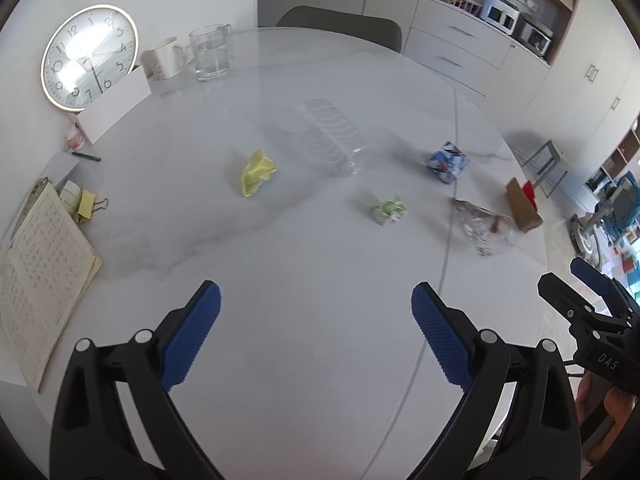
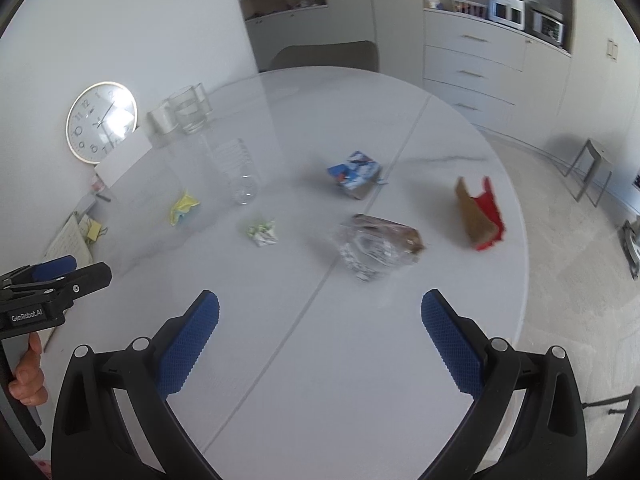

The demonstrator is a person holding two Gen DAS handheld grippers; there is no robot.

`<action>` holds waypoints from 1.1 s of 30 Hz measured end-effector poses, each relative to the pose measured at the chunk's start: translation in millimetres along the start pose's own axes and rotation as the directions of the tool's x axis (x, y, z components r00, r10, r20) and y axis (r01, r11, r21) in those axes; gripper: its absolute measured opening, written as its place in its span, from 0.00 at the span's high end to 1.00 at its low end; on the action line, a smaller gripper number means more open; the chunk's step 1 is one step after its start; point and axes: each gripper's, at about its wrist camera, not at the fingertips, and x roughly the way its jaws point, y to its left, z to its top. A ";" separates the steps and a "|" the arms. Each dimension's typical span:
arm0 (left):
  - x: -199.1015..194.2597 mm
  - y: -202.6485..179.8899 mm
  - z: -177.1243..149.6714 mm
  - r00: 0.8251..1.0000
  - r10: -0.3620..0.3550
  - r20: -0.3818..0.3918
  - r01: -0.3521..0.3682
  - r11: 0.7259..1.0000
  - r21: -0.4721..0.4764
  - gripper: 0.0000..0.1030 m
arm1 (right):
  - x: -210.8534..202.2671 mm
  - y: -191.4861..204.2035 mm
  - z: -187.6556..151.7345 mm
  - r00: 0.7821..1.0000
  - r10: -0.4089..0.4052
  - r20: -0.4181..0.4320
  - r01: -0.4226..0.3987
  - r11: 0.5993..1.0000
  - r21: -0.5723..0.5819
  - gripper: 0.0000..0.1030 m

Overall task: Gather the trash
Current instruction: 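Move both tools back over the table toward the yellow and green papers, then grasp the yellow crumpled paper with the left tool while the right tool grasps the green paper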

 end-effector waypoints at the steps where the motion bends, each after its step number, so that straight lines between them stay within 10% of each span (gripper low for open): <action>1: 5.4 6.6 3.8 1.000 0.004 -0.004 -0.004 1.000 -0.009 0.11 | 8.4 6.2 4.3 1.000 0.015 -0.011 -0.015 1.000 -0.008 0.02; 21: 154.5 73.6 90.9 0.996 0.032 -0.082 -0.034 0.999 -0.032 0.11 | 175.6 66.1 58.8 0.975 0.075 -0.208 -0.096 0.991 -0.091 0.02; 33: 193.3 71.0 106.5 0.994 0.052 -0.091 -0.055 0.998 -0.026 0.11 | 202.2 70.6 59.2 0.977 0.056 -0.207 -0.090 0.983 -0.160 0.03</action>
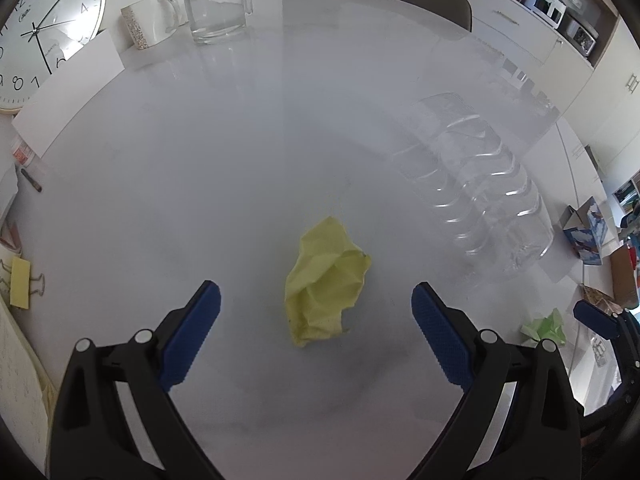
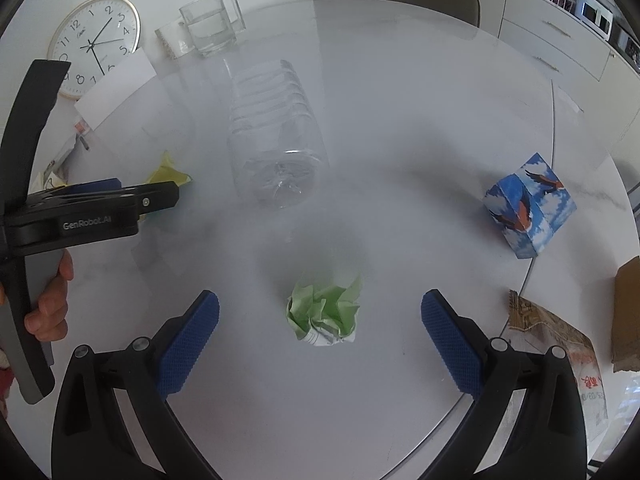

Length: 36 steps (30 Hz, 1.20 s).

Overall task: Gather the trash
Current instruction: 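Grasp the yellow crumpled paper with the left tool while the right tool grasps the green paper, then carry yellow and green papers over the wastebasket and open both tools to drop them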

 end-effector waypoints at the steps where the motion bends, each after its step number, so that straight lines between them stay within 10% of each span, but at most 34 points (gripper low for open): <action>1: 1.5 -0.6 0.4 1.000 0.004 0.001 -0.004 1.000 0.000 0.11 | 0.8 0.5 0.3 1.000 -0.001 0.003 0.001 1.000 -0.005 0.07; 14: 10.1 3.2 0.9 0.999 0.042 0.006 -0.042 0.999 0.013 0.67 | 13.3 8.8 -1.0 1.000 0.000 -0.015 -0.001 0.999 -0.044 0.31; 21: 3.7 9.1 -4.1 0.999 0.033 0.003 -0.033 0.999 -0.005 0.67 | 14.5 14.7 -1.9 1.000 -0.009 -0.020 0.007 0.997 -0.079 0.68; 36: -76.8 -14.7 -39.4 0.999 -0.025 0.043 0.024 1.000 0.014 0.67 | -57.7 1.6 -22.7 0.997 0.048 0.056 -0.046 0.998 -0.035 0.68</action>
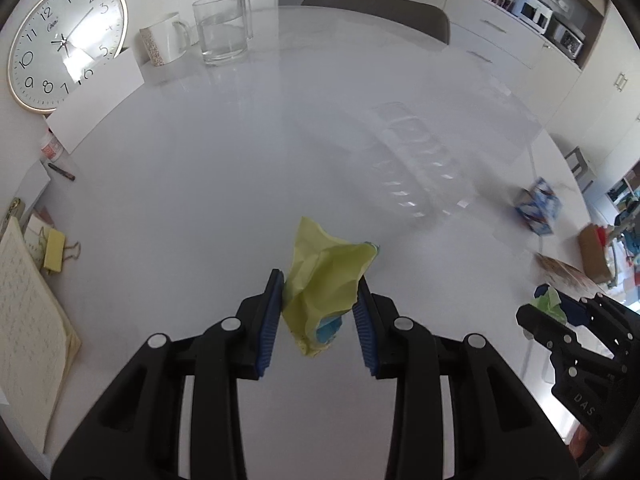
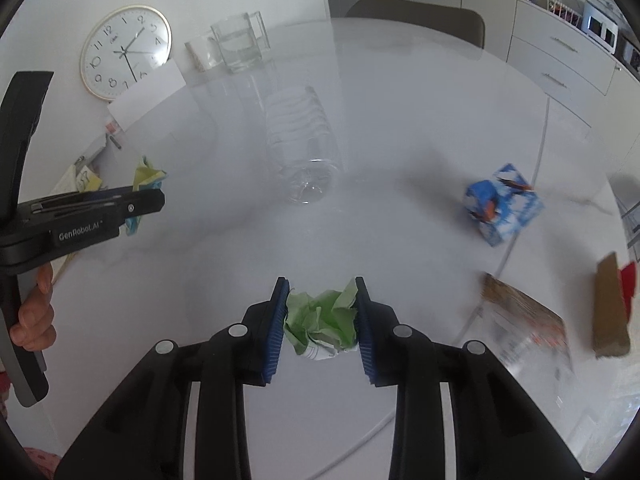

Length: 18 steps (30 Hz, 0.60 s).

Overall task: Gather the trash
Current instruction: 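Carry yellow and green papers over the wastebasket and open both tools to drop them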

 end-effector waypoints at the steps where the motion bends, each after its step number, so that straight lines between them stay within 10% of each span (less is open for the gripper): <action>1: -6.5 -5.2 -4.8 1.000 -0.009 0.000 0.009 1.000 0.006 0.67 | -11.3 -2.3 -6.2 1.000 -0.005 0.009 0.005 1.000 0.003 0.69; 18: -98.3 -172.5 -117.9 0.984 -0.173 -0.034 0.175 0.932 0.317 0.67 | -154.6 -77.6 -158.2 0.982 -0.178 0.066 0.157 0.957 0.245 0.68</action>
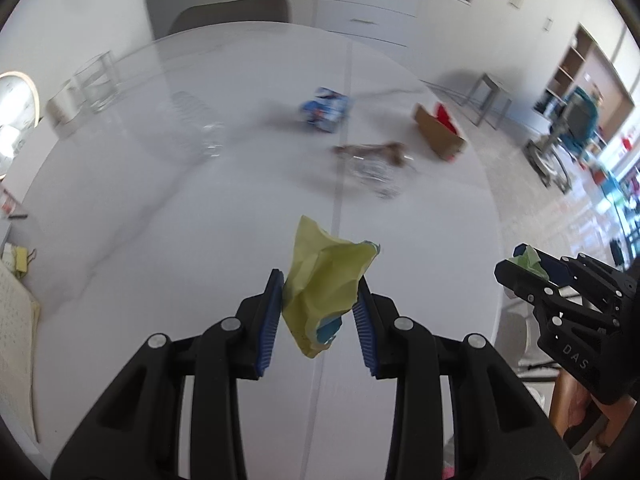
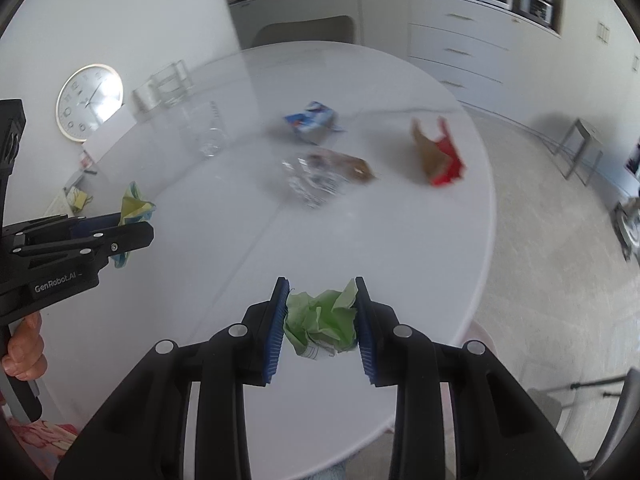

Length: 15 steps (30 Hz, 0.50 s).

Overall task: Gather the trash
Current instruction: 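Carry yellow and green papers over the wastebasket and open both tools to drop them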

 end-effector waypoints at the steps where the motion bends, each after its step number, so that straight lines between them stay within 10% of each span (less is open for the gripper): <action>1: -0.1 -9.7 -0.5 1.000 -0.006 -0.001 0.006 1.000 0.015 0.67 | -6.1 -9.5 -7.0 1.000 -0.013 0.003 0.012 1.000 0.020 0.68; 15: 38.7 -191.1 -11.1 0.969 -0.204 -0.136 0.228 0.955 0.189 0.67 | -65.2 -142.4 -70.3 0.987 -0.163 0.014 0.157 0.968 0.198 0.68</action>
